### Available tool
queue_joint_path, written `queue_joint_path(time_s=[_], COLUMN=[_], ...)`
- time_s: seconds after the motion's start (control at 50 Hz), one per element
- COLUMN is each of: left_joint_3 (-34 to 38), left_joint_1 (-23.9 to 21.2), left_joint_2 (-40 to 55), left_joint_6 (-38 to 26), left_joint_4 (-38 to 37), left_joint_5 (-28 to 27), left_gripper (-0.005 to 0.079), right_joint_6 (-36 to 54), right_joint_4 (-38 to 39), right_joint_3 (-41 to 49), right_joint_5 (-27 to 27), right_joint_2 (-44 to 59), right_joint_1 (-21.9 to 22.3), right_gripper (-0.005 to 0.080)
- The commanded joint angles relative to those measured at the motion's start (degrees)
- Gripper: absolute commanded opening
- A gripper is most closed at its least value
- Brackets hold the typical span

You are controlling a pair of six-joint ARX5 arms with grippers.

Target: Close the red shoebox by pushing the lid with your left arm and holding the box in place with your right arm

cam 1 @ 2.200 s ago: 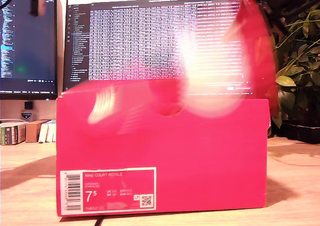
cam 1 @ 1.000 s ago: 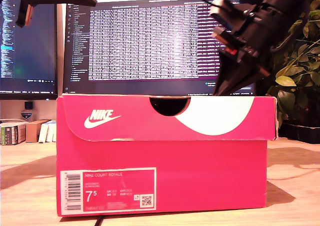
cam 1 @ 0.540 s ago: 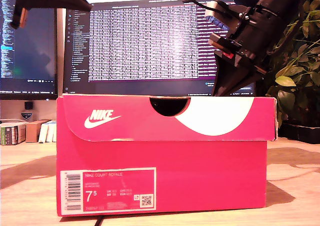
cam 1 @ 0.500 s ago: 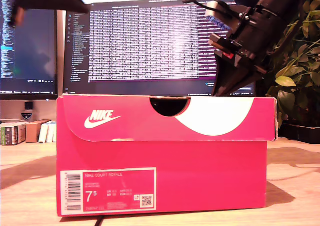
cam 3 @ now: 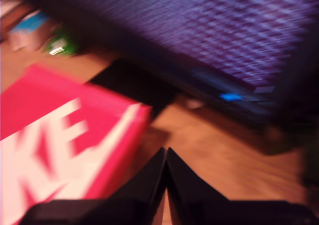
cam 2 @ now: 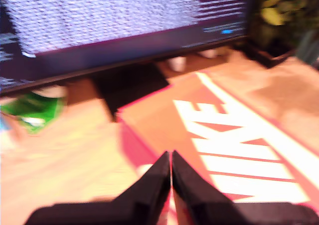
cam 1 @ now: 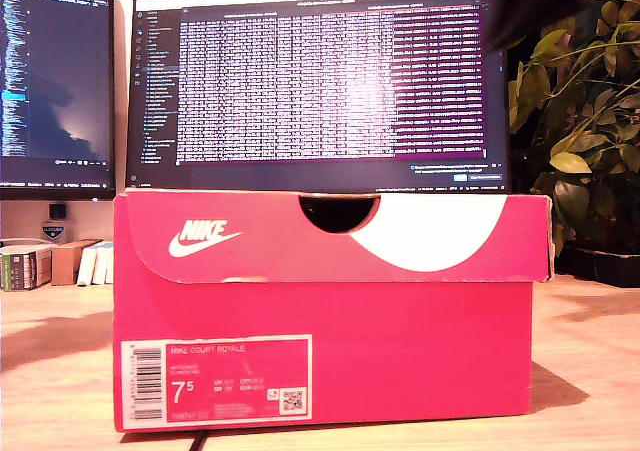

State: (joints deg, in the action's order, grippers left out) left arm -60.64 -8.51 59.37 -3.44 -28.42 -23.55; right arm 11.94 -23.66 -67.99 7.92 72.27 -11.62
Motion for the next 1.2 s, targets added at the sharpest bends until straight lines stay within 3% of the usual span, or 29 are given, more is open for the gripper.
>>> queue_joint_path(time_s=[0.0, 0.18, 0.42, 0.76, 0.9, 1.18], left_joint_3=[-0.44, 0.68, 6.69, 20.15, 26.43, 31.78], left_joint_1=[1.27, 4.55, 8.52, 12.28, 13.92, 14.12], left_joint_2=[0.09, -1.31, -3.39, -12.57, -18.4, -24.33], left_joint_6=[-2.16, -3.34, -5.33, -4.57, -2.51, 0.24], left_joint_4=[1.11, 4.39, 8.98, 18.25, 22.69, 26.88], left_joint_5=[-0.04, -1.22, -4.9, -4.55, -3.85, -3.56], left_gripper=[-0.0019, -0.0019, -0.0019, -0.0019, -0.0019, -0.0019], right_joint_6=[-1.01, -1.64, -2.97, -2.51, -3.06, -8.13], right_joint_4=[-0.17, 1.92, 11.15, 23.87, 27.19, 36.79], right_joint_3=[0.83, 4.68, 18.38, 33.0, 37.2, 44.85], right_joint_5=[-0.48, -0.48, -0.37, -0.33, 2.34, 2.58], right_joint_2=[-0.48, -6.21, -17.55, -29.09, -31.32, -34.51], right_joint_1=[2.03, 7.87, 13.4, 14.6, 15.08, 14.88], right_gripper=[-0.0013, -0.0013, -0.0013, -0.0013, -0.0013, -0.0013])
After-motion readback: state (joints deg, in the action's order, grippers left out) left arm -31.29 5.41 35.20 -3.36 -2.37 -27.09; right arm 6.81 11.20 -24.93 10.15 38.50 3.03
